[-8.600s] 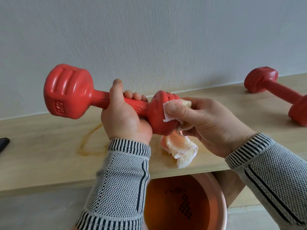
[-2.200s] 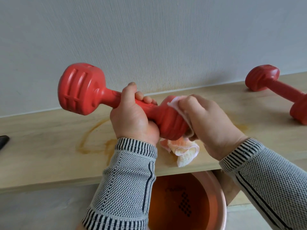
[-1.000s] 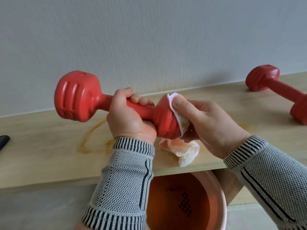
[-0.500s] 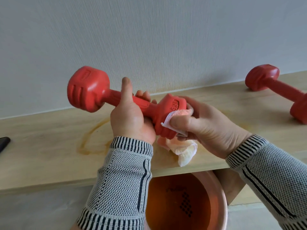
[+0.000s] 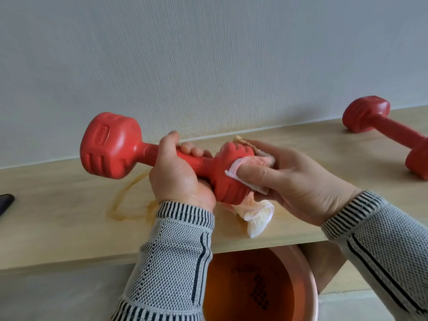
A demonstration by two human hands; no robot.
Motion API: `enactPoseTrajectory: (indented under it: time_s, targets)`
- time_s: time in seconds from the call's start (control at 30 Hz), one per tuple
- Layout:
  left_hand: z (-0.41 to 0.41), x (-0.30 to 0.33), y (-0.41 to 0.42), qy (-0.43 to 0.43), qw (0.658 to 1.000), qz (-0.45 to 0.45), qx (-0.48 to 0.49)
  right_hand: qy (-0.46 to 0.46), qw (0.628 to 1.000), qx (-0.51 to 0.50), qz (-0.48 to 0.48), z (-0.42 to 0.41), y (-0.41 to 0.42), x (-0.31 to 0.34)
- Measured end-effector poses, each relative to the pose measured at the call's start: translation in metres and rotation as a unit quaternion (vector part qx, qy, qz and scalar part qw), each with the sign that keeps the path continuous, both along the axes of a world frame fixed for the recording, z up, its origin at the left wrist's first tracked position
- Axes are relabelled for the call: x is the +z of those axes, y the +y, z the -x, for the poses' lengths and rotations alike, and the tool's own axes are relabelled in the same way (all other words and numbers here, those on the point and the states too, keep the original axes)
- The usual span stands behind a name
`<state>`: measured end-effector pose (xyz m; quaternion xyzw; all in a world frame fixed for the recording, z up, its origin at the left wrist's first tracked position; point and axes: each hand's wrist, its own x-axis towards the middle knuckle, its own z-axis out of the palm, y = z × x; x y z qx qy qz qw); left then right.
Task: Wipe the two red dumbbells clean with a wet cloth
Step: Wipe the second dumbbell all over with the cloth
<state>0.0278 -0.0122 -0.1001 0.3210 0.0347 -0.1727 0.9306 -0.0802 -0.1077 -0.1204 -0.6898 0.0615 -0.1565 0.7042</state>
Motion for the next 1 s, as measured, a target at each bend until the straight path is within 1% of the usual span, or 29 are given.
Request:
enactPoseTrajectory:
  time_s: [0.03,0.1,0.17,0.2,0.27,0.33,0.4,0.43,0.53,0.6,0.67,0.77,0.83,0.93,1.0]
  targets:
    - [0.000,0.000,-0.001,0.003,1.000,0.001,0.001,0.003,1.000,-0.021,0.023,-0.002,0.001,0.000]
    - [0.001,-0.001,-0.003,0.004,1.000,0.004,0.001,0.013,0.994,-0.095,0.057,-0.006,0.008,-0.002]
    - [0.002,-0.002,-0.004,-0.003,1.000,-0.009,0.009,0.011,0.986,-0.151,0.069,-0.008,0.012,-0.004]
    - [0.003,-0.002,-0.005,-0.006,1.000,-0.015,0.016,0.015,0.984,-0.161,0.072,-0.008,0.013,-0.004]
    - [0.003,0.000,-0.004,-0.007,1.000,-0.018,0.023,0.025,0.989,-0.135,0.056,-0.006,0.009,-0.005]
    - [0.001,0.001,-0.002,-0.004,1.000,-0.013,0.023,0.021,0.997,-0.072,0.027,-0.004,0.004,-0.005]
    - [0.000,0.001,-0.001,-0.004,1.000,-0.012,0.019,0.019,0.998,-0.039,0.034,-0.004,0.002,-0.006]
    - [0.001,0.000,-0.002,-0.004,1.000,-0.013,0.015,0.024,0.997,-0.050,0.046,-0.005,0.004,-0.006]
    - [0.004,-0.001,-0.005,-0.005,1.000,-0.012,0.008,0.036,0.988,-0.126,0.082,-0.008,0.014,-0.004]
    - [0.004,0.001,-0.005,-0.008,1.000,-0.012,0.019,0.038,0.984,-0.148,0.092,-0.009,0.013,-0.004]
    - [0.002,0.003,-0.002,-0.011,1.000,-0.010,0.024,0.029,0.992,-0.111,0.058,-0.007,0.010,-0.004]
    - [-0.002,0.003,0.001,-0.014,1.000,0.006,0.016,0.003,1.000,-0.018,-0.012,-0.004,0.009,-0.004]
    - [-0.003,0.002,0.002,-0.014,1.000,0.014,0.003,0.002,0.999,-0.042,-0.009,-0.003,0.015,0.002]
    - [0.001,0.001,-0.001,-0.017,1.000,0.017,-0.004,-0.005,0.990,-0.120,0.077,-0.004,0.021,0.005]
    - [0.002,0.002,0.000,-0.022,1.000,0.018,0.004,0.006,0.986,-0.130,0.100,-0.004,0.017,0.003]
